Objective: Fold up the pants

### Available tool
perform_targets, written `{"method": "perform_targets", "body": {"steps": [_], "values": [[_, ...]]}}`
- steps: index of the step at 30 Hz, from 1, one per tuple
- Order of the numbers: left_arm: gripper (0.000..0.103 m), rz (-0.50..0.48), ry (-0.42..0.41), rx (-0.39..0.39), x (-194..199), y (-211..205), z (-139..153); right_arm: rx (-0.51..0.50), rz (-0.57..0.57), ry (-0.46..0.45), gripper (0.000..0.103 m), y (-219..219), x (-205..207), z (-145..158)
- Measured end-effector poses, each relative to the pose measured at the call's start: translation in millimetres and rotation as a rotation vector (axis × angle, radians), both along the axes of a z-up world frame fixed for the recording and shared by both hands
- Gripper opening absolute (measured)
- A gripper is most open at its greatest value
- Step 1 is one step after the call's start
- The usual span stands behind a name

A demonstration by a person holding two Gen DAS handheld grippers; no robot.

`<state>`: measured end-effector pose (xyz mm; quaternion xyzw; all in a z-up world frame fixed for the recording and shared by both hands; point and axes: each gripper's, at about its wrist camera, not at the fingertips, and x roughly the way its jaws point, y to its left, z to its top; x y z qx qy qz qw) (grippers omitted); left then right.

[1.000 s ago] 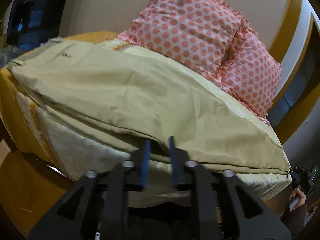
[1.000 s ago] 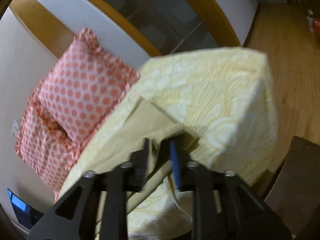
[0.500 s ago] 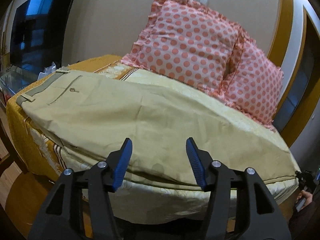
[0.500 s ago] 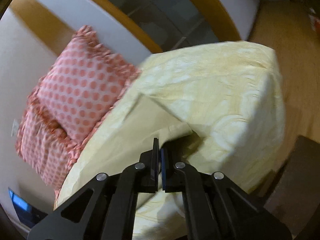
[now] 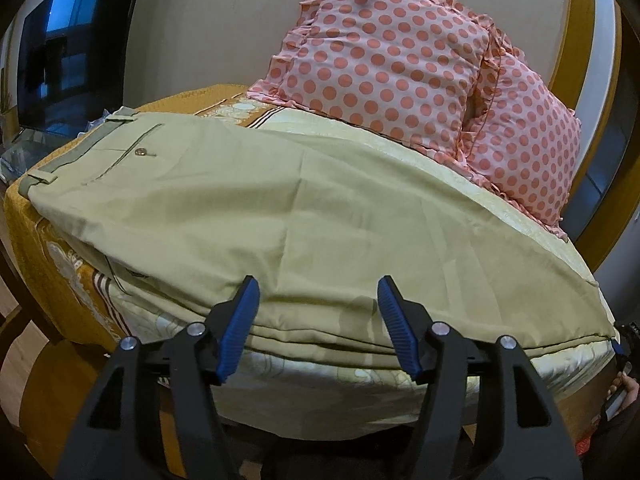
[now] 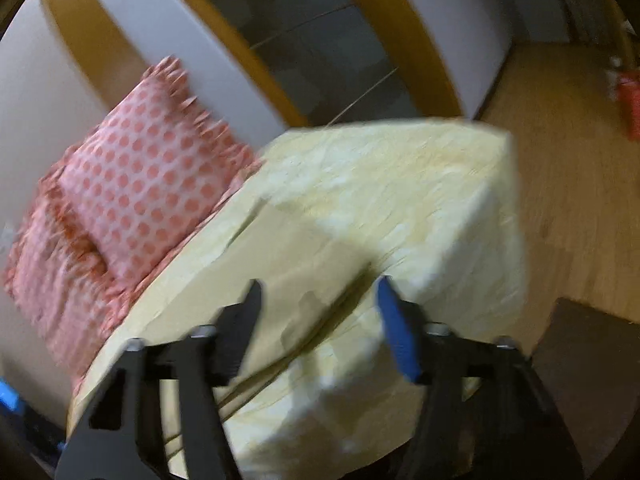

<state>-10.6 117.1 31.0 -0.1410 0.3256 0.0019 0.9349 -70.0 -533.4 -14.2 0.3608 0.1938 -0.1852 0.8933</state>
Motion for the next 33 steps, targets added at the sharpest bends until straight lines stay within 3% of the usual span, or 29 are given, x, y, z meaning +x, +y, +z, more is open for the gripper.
{"method": "perform_targets", "body": {"steps": [2, 5, 9, 11, 13, 16, 20, 22, 25, 28, 29, 31, 32, 33], "values": [[0.064, -0.004, -0.002, -0.002, 0, 0, -2, -0.019, 0.067, -0.001, 0.041, 15, 7, 0], [0.065, -0.009, -0.007, -0.004, 1, 0, -4, -0.038, 0.099, -0.042, 0.039, 28, 10, -3], [0.066, -0.016, -0.015, -0.013, -1, 0, -3, 0.073, 0.051, -0.135, 0.01, 9, 7, -19], [0.067, -0.019, -0.019, -0.028, -1, 2, -4, 0.085, 0.059, -0.155, 0.008, 8, 15, -15], [0.067, -0.017, -0.021, -0.042, -2, 3, -2, 0.019, 0.096, -0.176, 0.007, 19, 24, 5], [0.068, -0.017, -0.033, -0.067, -2, 6, 0, -0.086, 0.25, -0.26, 0.007, 58, 47, 54], [0.068, 0.012, -0.072, -0.093, -9, 12, 8, -0.2, 0.583, -0.364, 0.006, 160, 90, 112], [0.068, 0.044, -0.095, -0.085, -13, 18, 14, -0.237, 0.753, -0.379, 0.006, 219, 106, 123], [0.071, 0.109, -0.115, -0.074, -18, 32, 18, -0.293, 1.033, -0.318, 0.006, 317, 124, 110], [0.072, 0.184, -0.113, -0.069, -24, 52, 19, -0.472, 1.306, -0.065, 0.009, 412, 126, 63], [0.072, 0.218, -0.114, -0.064, -27, 62, 18, -0.52, 1.366, -0.015, 0.009, 430, 119, 50], [0.074, 0.275, -0.115, -0.054, -34, 79, 16, -0.561, 1.421, -0.009, 0.012, 441, 101, 39], [0.074, 0.297, -0.116, -0.054, -38, 86, 15, -0.572, 1.418, -0.034, 0.024, 440, 95, 42], [0.074, 0.328, -0.116, -0.058, -41, 96, 13, -0.566, 1.397, -0.078, 0.044, 436, 92, 49]]}}
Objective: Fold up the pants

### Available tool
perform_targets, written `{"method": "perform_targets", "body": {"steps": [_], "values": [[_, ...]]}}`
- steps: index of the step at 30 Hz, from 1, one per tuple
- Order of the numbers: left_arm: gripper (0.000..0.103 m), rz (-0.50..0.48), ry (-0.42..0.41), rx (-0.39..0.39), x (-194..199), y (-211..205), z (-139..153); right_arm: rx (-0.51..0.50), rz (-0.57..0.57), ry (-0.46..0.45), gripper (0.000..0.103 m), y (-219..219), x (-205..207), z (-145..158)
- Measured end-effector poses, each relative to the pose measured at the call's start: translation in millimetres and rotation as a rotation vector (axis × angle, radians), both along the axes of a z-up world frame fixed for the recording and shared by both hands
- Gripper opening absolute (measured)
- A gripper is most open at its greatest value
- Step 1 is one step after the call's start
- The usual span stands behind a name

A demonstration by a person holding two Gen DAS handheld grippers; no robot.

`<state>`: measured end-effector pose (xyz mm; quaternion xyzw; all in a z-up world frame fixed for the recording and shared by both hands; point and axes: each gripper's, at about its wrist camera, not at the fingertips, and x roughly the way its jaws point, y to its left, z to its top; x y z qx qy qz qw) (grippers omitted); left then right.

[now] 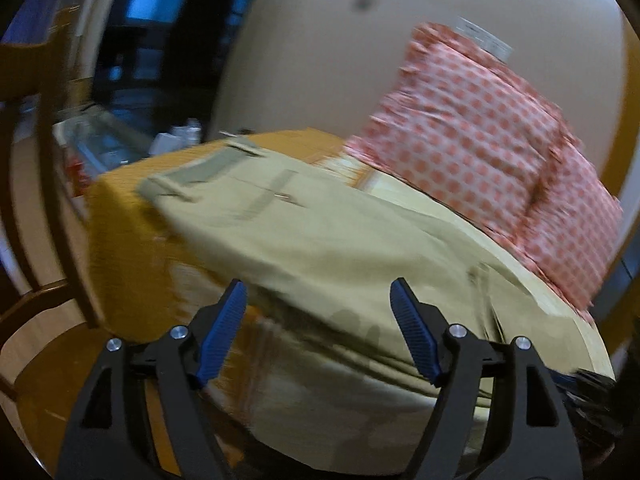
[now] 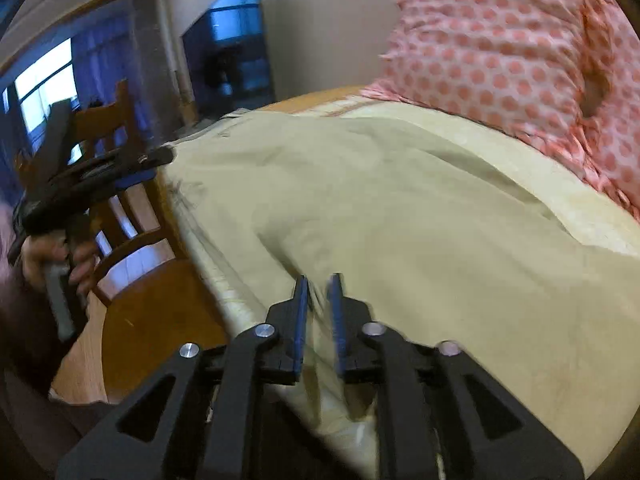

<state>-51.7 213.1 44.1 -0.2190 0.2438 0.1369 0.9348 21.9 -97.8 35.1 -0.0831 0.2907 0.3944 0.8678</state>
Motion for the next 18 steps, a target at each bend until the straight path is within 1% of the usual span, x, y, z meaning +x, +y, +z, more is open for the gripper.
{"method": "perform_targets", "body": {"steps": [2, 4, 5, 6, 8, 9, 13, 15, 18], "values": [[0.074, 0.042, -0.004, -0.014, -4, 15, -3, 0.061, -0.062, -0.062, 0.058, -12, 1, 12], [0.074, 0.082, -0.008, -0.02, -7, 27, -6, 0.079, -0.147, -0.092, 0.058, -20, 6, 16], [0.074, 0.102, -0.007, -0.02, -6, 33, -7, 0.046, -0.208, -0.086, 0.058, -20, 13, 12], [0.074, 0.114, -0.004, -0.022, -7, 38, -8, -0.002, -0.239, -0.063, 0.058, -16, 21, 5], [0.074, 0.133, -0.005, -0.028, -5, 47, -10, -0.121, -0.23, 0.027, 0.06, 0, 31, -22], [0.074, 0.142, -0.004, -0.032, -3, 53, -10, -0.096, -0.226, -0.003, 0.06, -2, 27, -22], [0.074, 0.172, 0.001, -0.052, 11, 80, -12, -0.07, -0.217, 0.025, 0.064, -4, 26, -26], [0.074, 0.189, 0.002, -0.06, 18, 92, -12, -0.06, -0.212, 0.017, 0.067, -5, 25, -30], [0.075, 0.186, 0.03, -0.052, 31, 101, -16, -0.06, -0.212, 0.004, 0.069, 0, 27, -27]]}}
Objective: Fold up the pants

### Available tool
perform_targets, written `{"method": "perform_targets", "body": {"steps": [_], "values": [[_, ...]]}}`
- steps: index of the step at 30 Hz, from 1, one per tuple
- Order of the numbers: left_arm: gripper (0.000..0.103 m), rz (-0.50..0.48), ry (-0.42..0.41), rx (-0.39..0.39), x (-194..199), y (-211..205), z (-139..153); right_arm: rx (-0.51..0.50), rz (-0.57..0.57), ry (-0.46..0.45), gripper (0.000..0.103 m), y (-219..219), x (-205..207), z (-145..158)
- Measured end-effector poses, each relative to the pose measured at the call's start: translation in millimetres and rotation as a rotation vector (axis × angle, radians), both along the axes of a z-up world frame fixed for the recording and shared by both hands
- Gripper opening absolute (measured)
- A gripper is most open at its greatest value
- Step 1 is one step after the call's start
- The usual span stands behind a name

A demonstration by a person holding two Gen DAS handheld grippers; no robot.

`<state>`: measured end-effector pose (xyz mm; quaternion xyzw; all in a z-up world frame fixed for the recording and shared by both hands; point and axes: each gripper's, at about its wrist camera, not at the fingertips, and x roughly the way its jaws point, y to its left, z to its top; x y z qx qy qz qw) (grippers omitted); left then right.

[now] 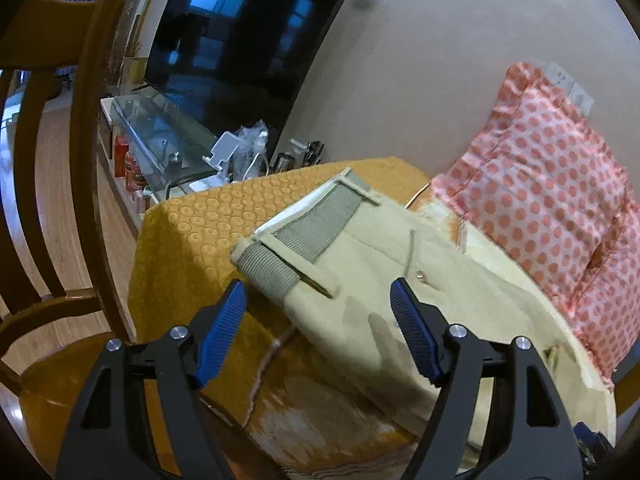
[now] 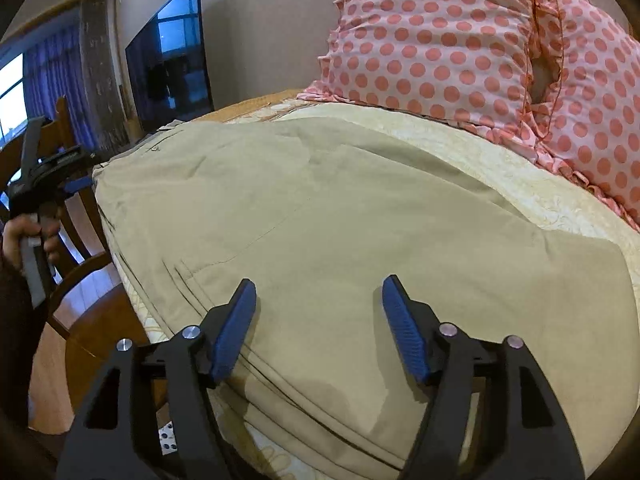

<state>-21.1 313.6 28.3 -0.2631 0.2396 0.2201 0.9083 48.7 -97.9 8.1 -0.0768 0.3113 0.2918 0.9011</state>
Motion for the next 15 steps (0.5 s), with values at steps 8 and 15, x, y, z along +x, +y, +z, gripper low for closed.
{"method": "perform_targets", "body": {"steps": [8, 15], "values": [[0.084, -0.045, -0.019, -0.078, -6, -39, -14, 0.019, 0.01, -0.006, 0.073, 4, 1, 2], [0.081, -0.003, -0.039, -0.04, -10, -64, -9, 0.038, 0.022, -0.005, 0.074, 1, 1, 1]]}}
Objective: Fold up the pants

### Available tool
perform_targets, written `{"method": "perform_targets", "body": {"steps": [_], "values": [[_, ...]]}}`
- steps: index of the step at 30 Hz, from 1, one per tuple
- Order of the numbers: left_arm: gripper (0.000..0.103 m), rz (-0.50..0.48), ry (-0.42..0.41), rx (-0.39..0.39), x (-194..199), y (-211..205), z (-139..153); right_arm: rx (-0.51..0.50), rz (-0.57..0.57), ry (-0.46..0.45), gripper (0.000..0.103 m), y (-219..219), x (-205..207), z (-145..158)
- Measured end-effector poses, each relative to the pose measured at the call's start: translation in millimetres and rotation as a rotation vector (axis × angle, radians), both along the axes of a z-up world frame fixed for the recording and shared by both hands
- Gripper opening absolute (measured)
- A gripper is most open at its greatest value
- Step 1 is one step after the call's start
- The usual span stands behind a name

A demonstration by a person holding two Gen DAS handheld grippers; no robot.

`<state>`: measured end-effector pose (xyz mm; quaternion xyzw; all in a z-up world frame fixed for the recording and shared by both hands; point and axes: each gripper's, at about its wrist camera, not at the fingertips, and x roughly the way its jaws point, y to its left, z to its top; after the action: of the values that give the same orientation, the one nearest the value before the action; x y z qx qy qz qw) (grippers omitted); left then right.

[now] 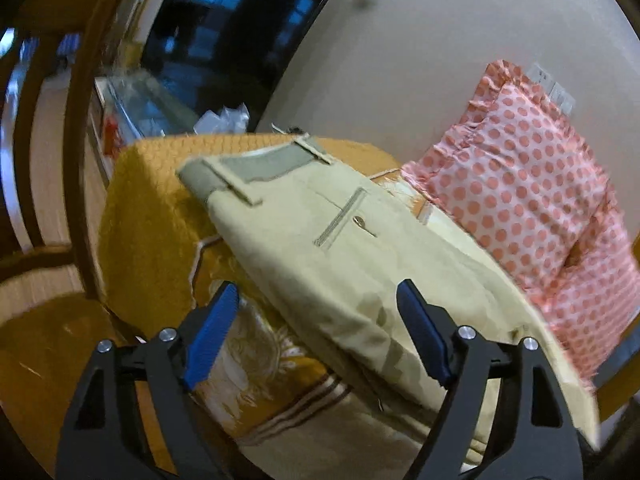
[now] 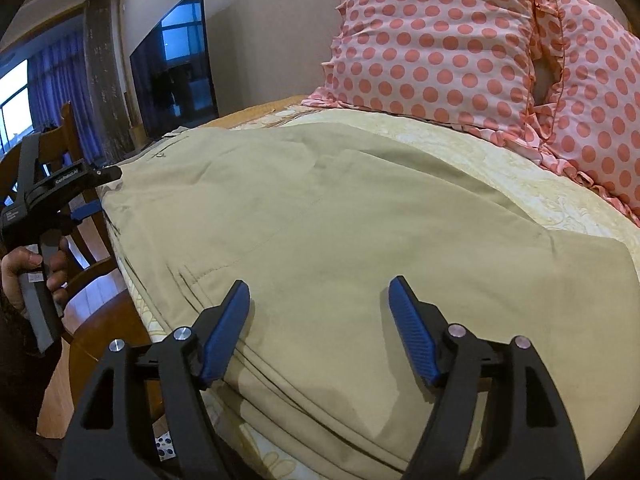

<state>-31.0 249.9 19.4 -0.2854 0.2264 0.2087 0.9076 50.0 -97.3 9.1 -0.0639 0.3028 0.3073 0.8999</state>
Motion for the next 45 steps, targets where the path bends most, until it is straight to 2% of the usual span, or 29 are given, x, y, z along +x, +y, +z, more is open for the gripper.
{"method": "perform_targets", "body": {"steps": [3, 6, 9, 14, 17, 18, 19, 20, 21, 23, 25, 26, 27, 28, 30, 34, 35, 38, 40, 41, 43, 45], "values": [[0.08, 0.043, -0.012, 0.017, -1, 3, 4, 0.005, 0.002, 0.0, 0.074, 0, 0, 0], [0.082, 0.01, 0.003, 0.061, 11, 9, 9, 0.014, 0.005, -0.002, 0.075, -1, 0, -1], [0.082, 0.0, 0.027, 0.072, 18, 16, 8, 0.018, 0.008, -0.002, 0.075, -2, 0, 0], [0.083, -0.038, -0.052, -0.009, 12, 18, 7, 0.031, 0.012, -0.007, 0.078, -2, -1, -1], [0.082, -0.17, -0.142, -0.158, 14, 16, 2, 0.031, 0.017, -0.013, 0.08, 0, -1, -2], [0.081, -0.162, -0.154, -0.169, 13, 17, 1, 0.034, 0.017, -0.013, 0.08, -1, 0, -2], [0.074, -0.151, -0.164, -0.191, 13, 20, -1, 0.037, 0.018, -0.012, 0.08, -1, 0, -2], [0.062, -0.127, -0.178, -0.247, 11, 27, -4, 0.04, 0.02, -0.012, 0.08, -1, 0, -2], [0.057, -0.105, -0.186, -0.29, 10, 33, -6, 0.043, 0.021, -0.013, 0.08, -2, 0, -2], [0.032, -0.054, -0.207, -0.398, 7, 49, -14, 0.048, 0.022, -0.012, 0.08, -2, -1, -2], [0.019, 0.006, -0.212, -0.516, 5, 66, -26, 0.058, 0.026, -0.008, 0.08, -4, -2, -1], [0.013, 0.015, -0.222, -0.552, 5, 71, -29, 0.066, 0.028, -0.006, 0.08, -5, -2, -1], [0.012, 0.025, -0.21, -0.572, 7, 73, -31, 0.079, 0.032, 0.001, 0.08, -7, -2, 0], [0.011, 0.029, -0.187, -0.556, 9, 73, -27, 0.095, 0.035, 0.01, 0.08, -11, -2, 1], [0.009, 0.03, -0.13, -0.447, 17, 62, -7, 0.139, 0.034, 0.029, 0.08, -21, -3, 4], [0.007, -0.07, -0.081, -0.133, 44, 9, 64, 0.239, -0.013, 0.006, 0.08, -56, -11, 17], [0.007, -0.103, -0.083, -0.085, 50, -5, 77, 0.271, -0.042, -0.011, 0.08, -72, -14, 22], [0.007, -0.306, -0.096, 0.122, 76, -89, 121, 0.334, -0.143, -0.044, 0.08, -114, -19, 32], [0.007, -0.514, -0.109, 0.251, 87, -168, 134, 0.37, -0.212, -0.057, 0.08, -141, -23, 37], [0.008, -0.593, -0.112, 0.28, 88, -195, 133, 0.394, -0.258, -0.062, 0.08, -160, -25, 38], [0.008, -0.81, -0.097, 0.324, 87, -262, 122, 0.435, -0.334, -0.058, 0.08, -189, -28, 39], [0.008, -0.975, -0.037, 0.371, 81, -318, 94, 0.484, -0.39, -0.04, 0.08, -213, -30, 37]]}}
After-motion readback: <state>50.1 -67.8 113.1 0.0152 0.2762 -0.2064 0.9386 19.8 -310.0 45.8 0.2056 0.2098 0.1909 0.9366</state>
